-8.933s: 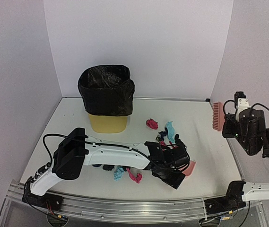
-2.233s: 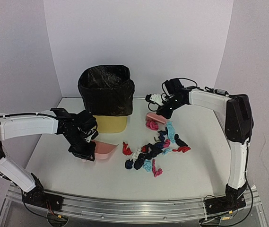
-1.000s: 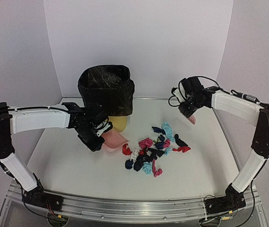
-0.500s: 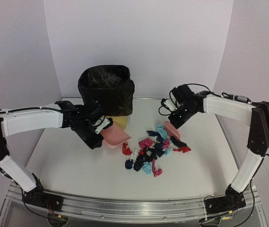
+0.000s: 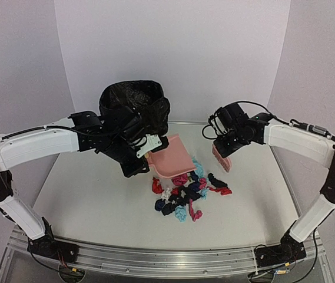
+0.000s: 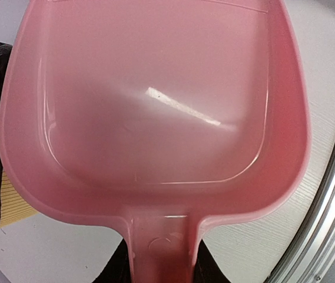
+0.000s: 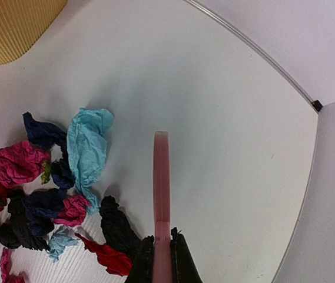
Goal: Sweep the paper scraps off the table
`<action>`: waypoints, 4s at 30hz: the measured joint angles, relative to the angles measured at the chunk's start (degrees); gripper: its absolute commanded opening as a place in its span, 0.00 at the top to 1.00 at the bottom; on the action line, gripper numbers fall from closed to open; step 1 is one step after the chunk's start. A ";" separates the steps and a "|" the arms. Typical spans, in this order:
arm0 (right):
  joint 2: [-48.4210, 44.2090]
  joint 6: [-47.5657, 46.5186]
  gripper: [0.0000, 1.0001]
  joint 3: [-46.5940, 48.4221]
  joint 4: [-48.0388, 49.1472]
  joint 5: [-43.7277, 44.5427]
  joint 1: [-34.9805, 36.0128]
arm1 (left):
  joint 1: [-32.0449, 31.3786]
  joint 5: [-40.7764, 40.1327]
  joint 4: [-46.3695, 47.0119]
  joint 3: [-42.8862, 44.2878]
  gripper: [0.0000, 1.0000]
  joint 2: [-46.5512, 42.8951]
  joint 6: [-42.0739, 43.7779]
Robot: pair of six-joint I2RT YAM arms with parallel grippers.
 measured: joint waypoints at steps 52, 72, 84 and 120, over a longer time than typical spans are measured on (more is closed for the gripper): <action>-13.81 16.82 1.00 -1.46 -11.61 -13.98 6.82 | -5.14 2.56 -11.26 -13.38 1.00 4.87 -6.09; -10.03 17.09 1.00 -2.94 -11.57 -6.16 6.82 | -4.64 -0.25 -22.75 -0.33 1.00 3.52 -7.00; -9.92 17.15 1.00 -4.70 -11.65 -5.70 6.82 | 2.57 -4.92 -25.46 -18.49 1.00 -13.16 -4.83; -5.66 18.31 1.00 -1.42 -11.00 -21.16 8.71 | -2.39 -0.51 -12.61 -12.50 1.00 11.60 4.38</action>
